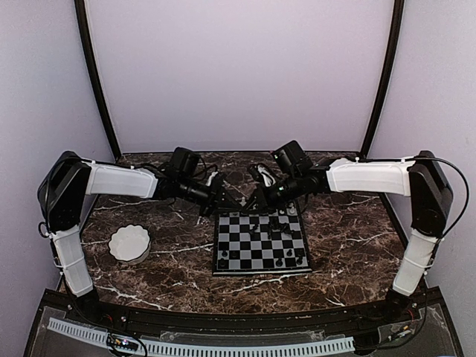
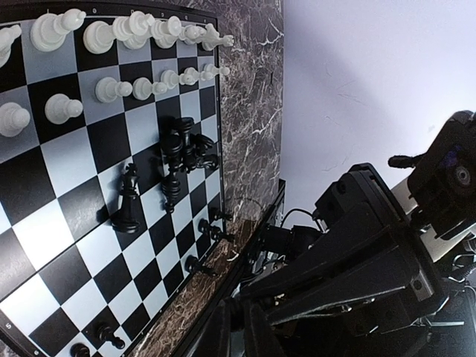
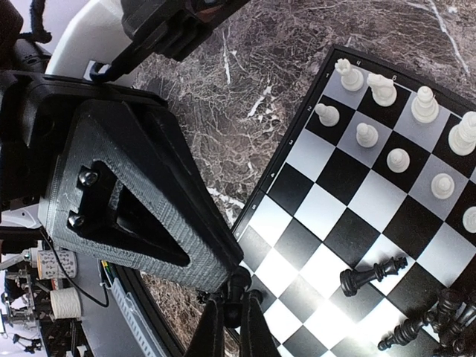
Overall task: Set up the chess pieces on the board
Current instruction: Pass from the left arm to the right, then place the pawn at c7.
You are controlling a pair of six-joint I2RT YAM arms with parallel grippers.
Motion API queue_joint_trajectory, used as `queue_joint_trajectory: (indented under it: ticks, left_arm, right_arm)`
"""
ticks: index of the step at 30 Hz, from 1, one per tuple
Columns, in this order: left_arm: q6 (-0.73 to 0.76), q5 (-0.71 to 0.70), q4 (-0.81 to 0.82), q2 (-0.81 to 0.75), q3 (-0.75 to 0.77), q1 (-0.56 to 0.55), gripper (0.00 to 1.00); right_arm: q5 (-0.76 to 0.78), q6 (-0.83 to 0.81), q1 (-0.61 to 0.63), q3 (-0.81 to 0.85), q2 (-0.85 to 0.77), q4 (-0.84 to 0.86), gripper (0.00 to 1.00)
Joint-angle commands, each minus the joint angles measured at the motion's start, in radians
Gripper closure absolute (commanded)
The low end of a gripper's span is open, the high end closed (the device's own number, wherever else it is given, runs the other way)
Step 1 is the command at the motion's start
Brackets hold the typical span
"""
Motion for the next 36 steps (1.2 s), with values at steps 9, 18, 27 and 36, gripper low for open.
queue_joint_trajectory:
  ticks: [9,18,27,36]
  left_arm:
    - [0.066,-0.004,-0.054,-0.041,0.057,0.009,0.61]
    - [0.229,-0.175,-0.291,-0.117,0.092,0.049,0.02]
    - [0.51,-0.721,-0.692,-0.214,0.298,0.052,0.01]
    - [0.441,-1.117,-0.765,-0.291,0.243,0.129,0.07]
  right_arm:
    - [0.064,-0.054,-0.011,-0.009,-0.027,-0.022,1.0]
    - [0.238,-0.255,0.047,0.017,-0.054,-0.229,1.0]
    - [0.468,-0.38,0.18,0.008,-0.086,-0.41,1.0]
    - [0.574,-0.365,0.198,-0.073,-0.145,-0.506,1.0]
